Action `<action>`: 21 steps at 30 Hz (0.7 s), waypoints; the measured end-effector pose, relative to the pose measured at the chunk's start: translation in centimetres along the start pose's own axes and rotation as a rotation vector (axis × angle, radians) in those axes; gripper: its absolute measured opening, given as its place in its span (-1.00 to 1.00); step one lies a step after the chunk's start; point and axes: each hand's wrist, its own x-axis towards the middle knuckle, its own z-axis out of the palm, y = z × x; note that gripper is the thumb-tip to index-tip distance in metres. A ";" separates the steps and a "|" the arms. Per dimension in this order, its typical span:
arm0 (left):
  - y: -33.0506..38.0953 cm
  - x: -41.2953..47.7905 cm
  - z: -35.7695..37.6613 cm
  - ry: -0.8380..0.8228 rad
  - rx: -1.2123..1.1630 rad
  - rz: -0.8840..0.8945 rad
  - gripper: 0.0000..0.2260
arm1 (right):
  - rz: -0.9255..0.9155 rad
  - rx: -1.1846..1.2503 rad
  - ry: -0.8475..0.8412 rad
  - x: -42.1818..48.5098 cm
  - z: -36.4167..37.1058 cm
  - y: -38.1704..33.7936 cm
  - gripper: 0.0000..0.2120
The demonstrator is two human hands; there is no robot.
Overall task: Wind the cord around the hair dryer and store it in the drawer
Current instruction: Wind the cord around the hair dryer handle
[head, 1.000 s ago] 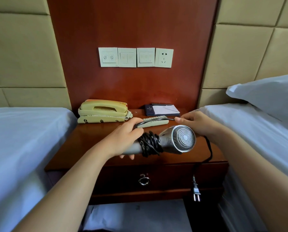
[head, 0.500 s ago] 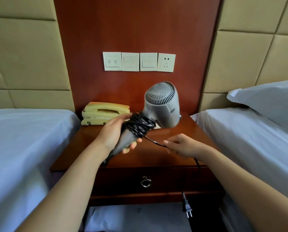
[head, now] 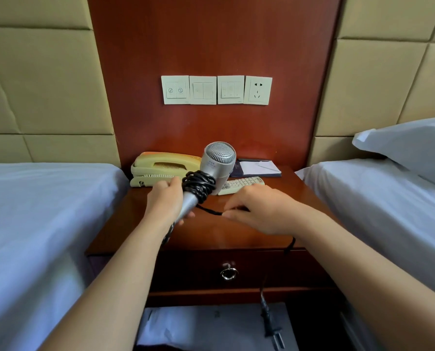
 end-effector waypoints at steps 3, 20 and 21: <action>0.3 0.0 0.0 0.006 0.120 0.036 -0.67 | -0.055 -0.073 0.040 0.5 0.0 -1.2 -0.80; 0.5 -2.4 0.5 -0.402 0.376 0.228 -0.16 | 0.135 0.040 0.407 1.6 -0.1 1.6 -0.56; 0.6 -2.6 0.4 -0.423 0.389 0.239 -0.13 | 0.144 0.051 0.404 1.5 -0.1 1.7 -0.57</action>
